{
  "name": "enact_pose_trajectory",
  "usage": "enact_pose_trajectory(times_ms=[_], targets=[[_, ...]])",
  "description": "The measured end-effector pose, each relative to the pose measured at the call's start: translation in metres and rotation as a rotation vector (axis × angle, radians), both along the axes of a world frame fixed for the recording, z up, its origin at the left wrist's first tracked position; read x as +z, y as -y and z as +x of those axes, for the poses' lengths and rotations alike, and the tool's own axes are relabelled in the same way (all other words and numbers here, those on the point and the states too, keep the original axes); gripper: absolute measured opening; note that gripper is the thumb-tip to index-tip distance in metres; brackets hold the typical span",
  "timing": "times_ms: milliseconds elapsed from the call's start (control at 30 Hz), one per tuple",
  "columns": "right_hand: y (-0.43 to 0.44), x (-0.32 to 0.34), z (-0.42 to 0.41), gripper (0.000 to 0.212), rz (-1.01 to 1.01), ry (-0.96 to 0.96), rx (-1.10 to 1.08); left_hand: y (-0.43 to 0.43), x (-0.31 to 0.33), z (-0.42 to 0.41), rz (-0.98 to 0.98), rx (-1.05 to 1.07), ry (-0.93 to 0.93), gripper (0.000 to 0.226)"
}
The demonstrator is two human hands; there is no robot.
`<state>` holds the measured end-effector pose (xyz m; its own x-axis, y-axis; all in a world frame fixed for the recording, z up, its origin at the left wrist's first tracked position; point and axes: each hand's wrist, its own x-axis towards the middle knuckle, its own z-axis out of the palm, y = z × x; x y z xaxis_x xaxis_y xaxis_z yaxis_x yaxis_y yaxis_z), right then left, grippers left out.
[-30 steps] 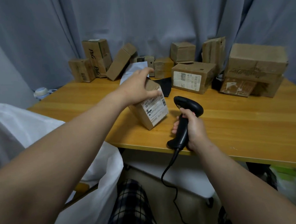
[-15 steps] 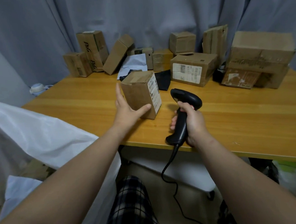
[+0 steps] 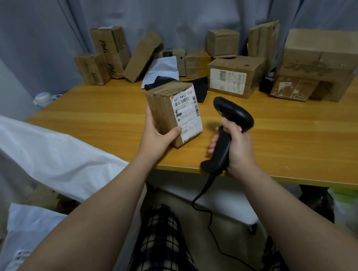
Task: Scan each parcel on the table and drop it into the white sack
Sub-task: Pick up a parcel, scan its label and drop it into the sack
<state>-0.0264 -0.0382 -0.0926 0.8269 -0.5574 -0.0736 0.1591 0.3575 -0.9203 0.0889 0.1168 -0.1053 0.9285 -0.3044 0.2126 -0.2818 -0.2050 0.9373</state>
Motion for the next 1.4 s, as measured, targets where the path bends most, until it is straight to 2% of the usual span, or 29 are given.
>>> enact_pose_trajectory(times_ms=[67,233,333,467,567,733,1033,1200,1400], targets=[[-0.009,0.001,-0.011,0.024,-0.098,0.011,-0.023,-0.005,0.001,-0.005,-0.063,-0.024,-0.010,0.097],[-0.025,-0.001,-0.018,0.038,-0.619,0.016,-0.048,-0.006,0.007,-0.013,-0.206,-0.021,-0.110,0.090],[-0.029,0.006,-0.017,0.038,-0.749,0.017,-0.075,-0.006,0.008,-0.014,-0.248,-0.013,-0.137,0.090],[-0.031,0.011,-0.014,0.037,-0.790,0.031,-0.095,-0.006,0.008,-0.013,-0.273,-0.026,-0.156,0.091],[-0.031,0.011,-0.014,0.028,-0.809,0.036,-0.080,-0.006,0.008,-0.013,-0.268,-0.034,-0.160,0.091],[-0.031,0.008,-0.015,0.029,-0.772,0.013,-0.051,-0.007,0.006,-0.010,-0.272,-0.032,-0.159,0.092],[-0.033,0.005,-0.015,0.019,-0.799,-0.007,-0.053,-0.008,0.006,-0.011,-0.252,-0.035,-0.158,0.092],[-0.033,0.010,-0.014,0.032,-0.737,-0.001,-0.068,-0.008,0.017,-0.012,-0.266,0.038,-0.158,0.092],[-0.049,0.034,-0.011,0.026,-0.747,0.087,-0.087,-0.035,0.046,-0.022,-0.198,0.073,-0.047,0.093]])
